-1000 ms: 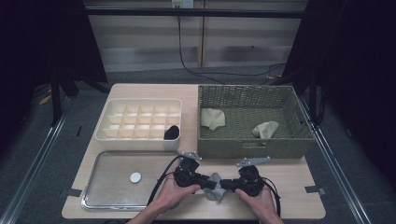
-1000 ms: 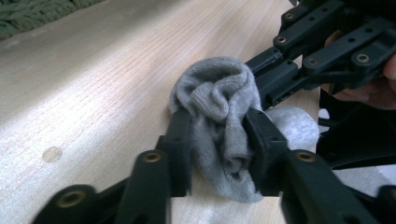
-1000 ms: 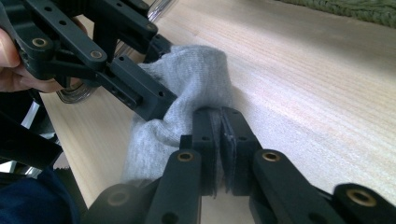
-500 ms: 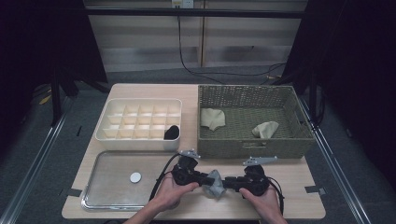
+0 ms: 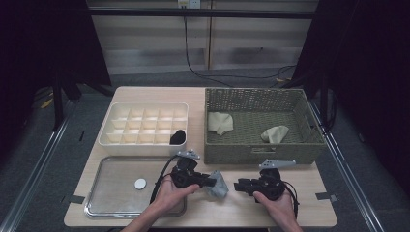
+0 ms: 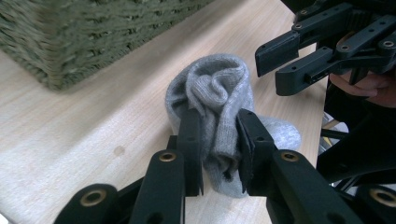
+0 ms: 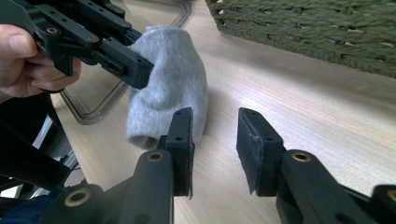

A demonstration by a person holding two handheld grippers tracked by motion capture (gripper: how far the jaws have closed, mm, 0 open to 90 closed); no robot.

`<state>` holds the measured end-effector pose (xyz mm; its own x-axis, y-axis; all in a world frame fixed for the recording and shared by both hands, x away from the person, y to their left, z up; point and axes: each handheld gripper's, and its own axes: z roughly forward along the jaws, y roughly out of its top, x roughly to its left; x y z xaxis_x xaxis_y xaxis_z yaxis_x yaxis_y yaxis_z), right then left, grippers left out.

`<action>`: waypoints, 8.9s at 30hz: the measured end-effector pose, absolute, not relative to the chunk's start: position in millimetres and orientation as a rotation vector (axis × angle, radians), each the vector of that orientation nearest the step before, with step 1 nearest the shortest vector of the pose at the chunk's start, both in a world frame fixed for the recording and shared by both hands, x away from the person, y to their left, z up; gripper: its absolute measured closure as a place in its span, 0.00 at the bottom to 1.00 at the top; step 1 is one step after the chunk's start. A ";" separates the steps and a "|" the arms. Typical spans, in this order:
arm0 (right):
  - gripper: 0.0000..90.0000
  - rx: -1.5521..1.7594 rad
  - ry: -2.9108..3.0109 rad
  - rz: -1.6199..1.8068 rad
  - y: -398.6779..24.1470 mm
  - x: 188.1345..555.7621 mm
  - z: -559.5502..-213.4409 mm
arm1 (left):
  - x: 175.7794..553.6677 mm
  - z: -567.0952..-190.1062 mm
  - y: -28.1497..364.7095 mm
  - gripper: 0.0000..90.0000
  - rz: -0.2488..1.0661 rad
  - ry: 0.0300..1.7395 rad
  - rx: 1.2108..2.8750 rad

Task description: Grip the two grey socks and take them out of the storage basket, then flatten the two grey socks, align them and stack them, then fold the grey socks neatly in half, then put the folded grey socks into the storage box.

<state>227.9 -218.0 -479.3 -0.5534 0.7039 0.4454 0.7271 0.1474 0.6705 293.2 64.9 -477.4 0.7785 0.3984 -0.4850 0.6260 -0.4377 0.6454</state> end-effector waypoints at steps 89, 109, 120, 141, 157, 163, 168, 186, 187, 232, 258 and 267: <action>0.39 -1.561 -2.391 -1.441 -235.2 221.4 -468.5 | 318.5 -391.1 198.7 0.81 -0.038 0.937 1.926; 0.39 -1.575 -2.389 -1.424 -234.8 222.8 -469.9 | 338.3 -385.2 241.8 0.81 0.064 1.070 1.910; 0.39 -1.566 -2.392 -1.422 -236.8 222.5 -471.0 | 348.6 -386.5 239.1 0.81 0.084 1.102 1.932; 0.39 -1.556 -2.397 -1.424 -236.2 224.3 -470.4 | 382.5 -378.7 233.3 0.82 0.110 1.157 2.005; 0.39 -1.562 -2.393 -1.418 -235.8 224.3 -471.0 | 401.3 -389.2 225.8 0.82 0.074 1.190 2.025; 0.39 -1.568 -2.390 -1.416 -236.7 224.3 -471.3 | 408.7 -398.3 225.6 0.82 0.079 1.217 2.075; 0.39 -1.566 -2.391 -1.420 -236.8 223.5 -471.1 | 410.7 -401.7 225.0 0.81 0.078 1.221 2.092; 0.39 -1.565 -2.394 -1.415 -235.6 224.2 -472.2 | 410.6 -408.9 210.7 0.81 0.069 1.186 2.154; 0.39 -1.569 -2.392 -1.410 -235.7 223.8 -472.0 | 411.3 -411.7 207.2 0.81 0.054 1.187 2.154; 0.39 -1.560 -2.393 -1.407 -236.1 223.4 -472.9 | 417.7 -432.8 189.6 0.59 0.041 1.207 2.186; 0.39 -1.552 -2.396 -1.402 -235.4 224.2 -473.3 | 422.8 -442.8 179.2 0.93 0.038 1.158 2.246; 0.39 -1.553 -2.396 -1.403 -235.8 223.9 -473.3 | 422.4 -445.8 177.8 0.93 0.041 1.163 2.269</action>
<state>223.9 -235.8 -473.3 -0.5228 0.7526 0.4004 0.7173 0.1346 0.6836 422.4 177.8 -445.8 0.6187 0.7517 -0.2285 0.7338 -0.4491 0.5097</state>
